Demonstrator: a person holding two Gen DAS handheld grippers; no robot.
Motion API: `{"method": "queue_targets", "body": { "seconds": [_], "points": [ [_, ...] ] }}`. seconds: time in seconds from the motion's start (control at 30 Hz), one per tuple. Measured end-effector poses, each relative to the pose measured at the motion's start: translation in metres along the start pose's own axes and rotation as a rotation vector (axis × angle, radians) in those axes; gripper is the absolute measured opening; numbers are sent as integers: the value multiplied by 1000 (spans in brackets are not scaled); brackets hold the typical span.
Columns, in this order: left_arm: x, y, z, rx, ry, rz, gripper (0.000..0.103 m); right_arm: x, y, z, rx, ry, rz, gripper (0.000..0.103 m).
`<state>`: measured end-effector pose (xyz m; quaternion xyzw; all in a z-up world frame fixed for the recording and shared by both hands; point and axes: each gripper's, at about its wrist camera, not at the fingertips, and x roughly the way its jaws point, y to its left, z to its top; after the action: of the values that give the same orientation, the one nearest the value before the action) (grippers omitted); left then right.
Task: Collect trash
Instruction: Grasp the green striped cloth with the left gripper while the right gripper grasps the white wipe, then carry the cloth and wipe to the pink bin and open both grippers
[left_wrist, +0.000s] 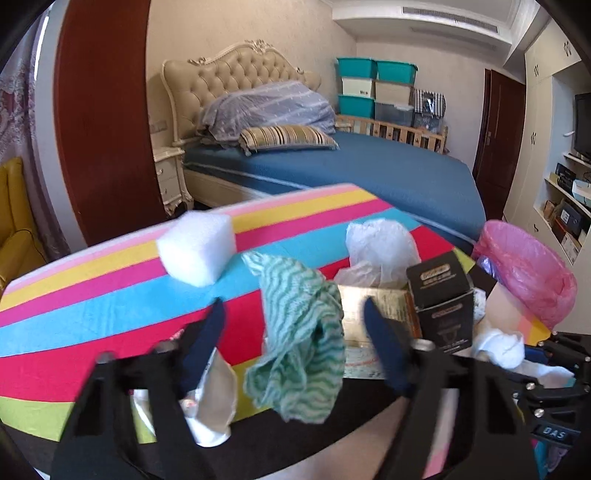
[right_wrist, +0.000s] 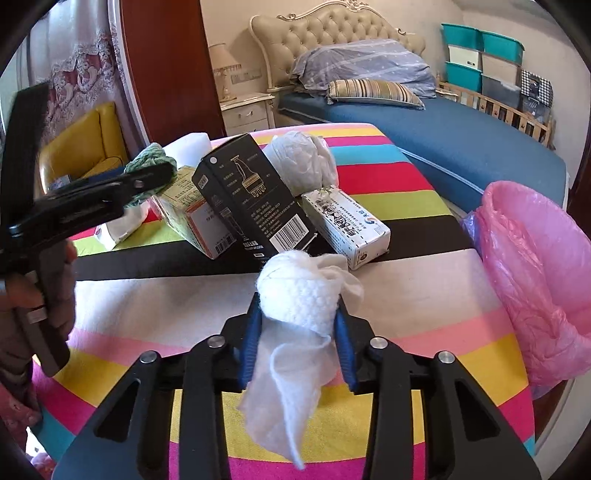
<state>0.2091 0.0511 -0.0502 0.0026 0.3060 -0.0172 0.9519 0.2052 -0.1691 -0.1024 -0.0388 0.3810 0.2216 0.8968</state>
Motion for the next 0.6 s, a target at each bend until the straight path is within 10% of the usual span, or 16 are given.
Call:
{"method": "queue_targets", "body": {
  "seconds": [0.13,0.6],
  "points": [
    [-10,-4,-8,20,-17,-15,30,-1,-2,1,12,-2,7,31],
    [-68,-22,-43,33,-108,-4,30,-9,0,-1,0,-30,-26,29]
  ]
}}
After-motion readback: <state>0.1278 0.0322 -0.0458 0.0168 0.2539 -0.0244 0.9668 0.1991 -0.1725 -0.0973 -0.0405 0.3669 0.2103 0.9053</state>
